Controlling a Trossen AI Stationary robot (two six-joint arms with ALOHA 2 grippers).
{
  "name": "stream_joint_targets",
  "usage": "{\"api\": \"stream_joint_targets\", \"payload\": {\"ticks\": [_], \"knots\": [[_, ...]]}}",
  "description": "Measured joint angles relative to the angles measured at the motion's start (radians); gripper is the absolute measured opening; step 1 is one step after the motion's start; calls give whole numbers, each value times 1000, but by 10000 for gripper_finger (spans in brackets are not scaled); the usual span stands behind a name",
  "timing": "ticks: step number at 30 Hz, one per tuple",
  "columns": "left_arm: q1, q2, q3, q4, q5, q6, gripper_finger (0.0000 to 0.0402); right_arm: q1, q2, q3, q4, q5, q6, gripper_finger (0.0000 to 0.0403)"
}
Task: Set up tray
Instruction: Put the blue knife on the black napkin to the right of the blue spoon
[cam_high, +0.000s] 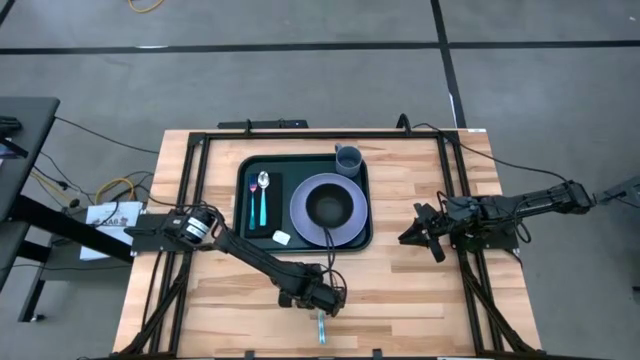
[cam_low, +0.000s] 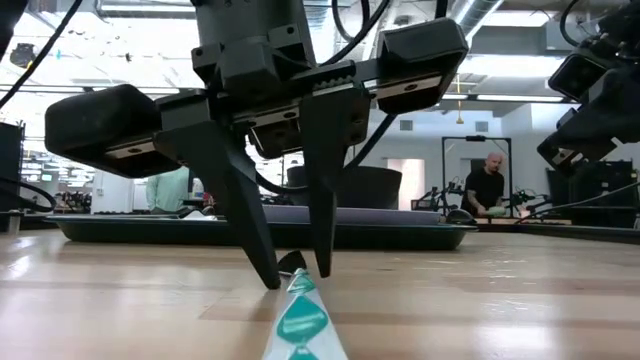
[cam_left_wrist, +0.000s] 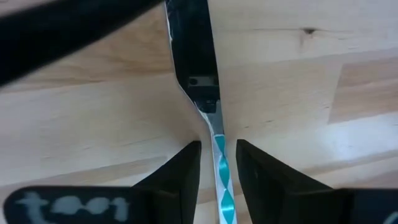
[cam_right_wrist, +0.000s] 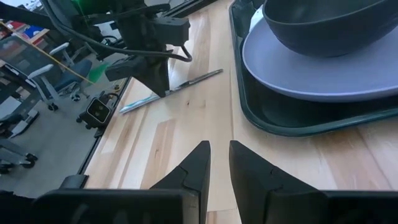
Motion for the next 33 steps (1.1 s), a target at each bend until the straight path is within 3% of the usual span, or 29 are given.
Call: {"api": "stream_joint_targets", "payload": {"ticks": [10,24,33], "knots": [[-1,0,0,-9,-4,-10,92,0,0,0,0,0,0,53],[-1,-3,0,-77,-3,40,8,0,0,0,0,0,0,53],[-1,-8,-1,-120,9,28,11,0,0,0,0,0,0,53]]}}
